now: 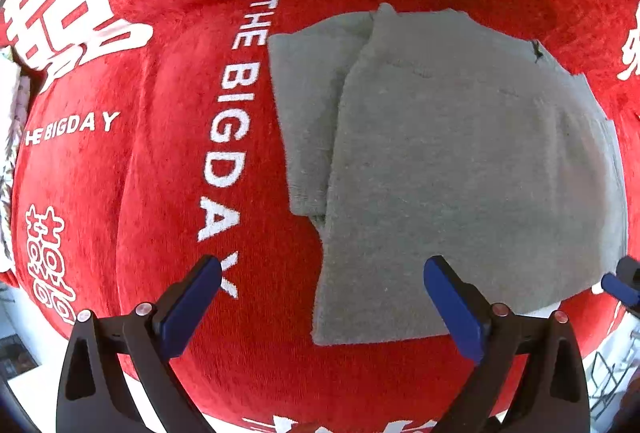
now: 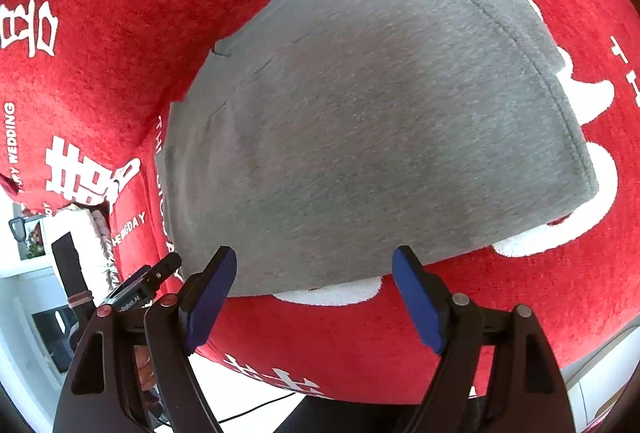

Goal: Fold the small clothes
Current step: 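Move the right gripper to the shirt's folded edge and grasp it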

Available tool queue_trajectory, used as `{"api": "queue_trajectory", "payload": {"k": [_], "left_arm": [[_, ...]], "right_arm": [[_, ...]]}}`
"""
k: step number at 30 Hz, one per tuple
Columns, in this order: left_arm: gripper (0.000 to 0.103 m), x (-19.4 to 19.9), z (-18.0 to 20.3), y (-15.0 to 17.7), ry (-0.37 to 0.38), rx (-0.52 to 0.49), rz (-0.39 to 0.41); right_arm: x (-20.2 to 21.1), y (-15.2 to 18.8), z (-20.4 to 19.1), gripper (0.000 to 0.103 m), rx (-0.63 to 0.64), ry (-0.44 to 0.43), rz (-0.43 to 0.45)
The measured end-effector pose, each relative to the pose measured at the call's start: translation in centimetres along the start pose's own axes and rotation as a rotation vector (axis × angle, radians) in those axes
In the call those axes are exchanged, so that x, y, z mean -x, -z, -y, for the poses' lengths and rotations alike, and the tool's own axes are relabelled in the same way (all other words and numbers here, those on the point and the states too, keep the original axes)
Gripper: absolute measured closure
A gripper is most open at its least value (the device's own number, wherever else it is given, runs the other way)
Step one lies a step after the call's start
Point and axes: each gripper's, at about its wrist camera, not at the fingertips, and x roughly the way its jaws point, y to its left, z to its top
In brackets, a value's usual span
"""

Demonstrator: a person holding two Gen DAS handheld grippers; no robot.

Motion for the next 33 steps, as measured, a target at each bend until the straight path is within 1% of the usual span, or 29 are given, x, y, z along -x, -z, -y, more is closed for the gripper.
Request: {"api": "queue_trajectory", "payload": {"k": [5, 10, 19, 25, 33], "left_arm": [[0.002, -0.1, -1.0, -0.4, -0.039, 0.039, 0.002], [0.002, -0.8, -1.6, -0.6, -0.029, 0.043, -0.019], [0.002, -1.2, -2.3, -0.5, 0.028, 0.039, -0.031], [0.002, -1.8, -3.2, -0.3, 0.067, 0.039, -0.026], [0.002, -2.1, -5.2, -1.4, 0.129, 0.059, -0.007]], "right_arm": [[-0.5, 0.4, -0.6, 0.020, 0.009, -0.001, -0.010], [-1.4, 0.9, -0.8, 0.020, -0.013, -0.014, -0.029], [-3.7, 2.3, -1.5, 0.020, -0.056, -0.065, -0.079], [-5.8, 3.6, -1.3, 0.020, -0.101, -0.127, -0.108], [-8.4, 5.0, -1.0, 0.020, -0.189, -0.295, -0.104]]}}
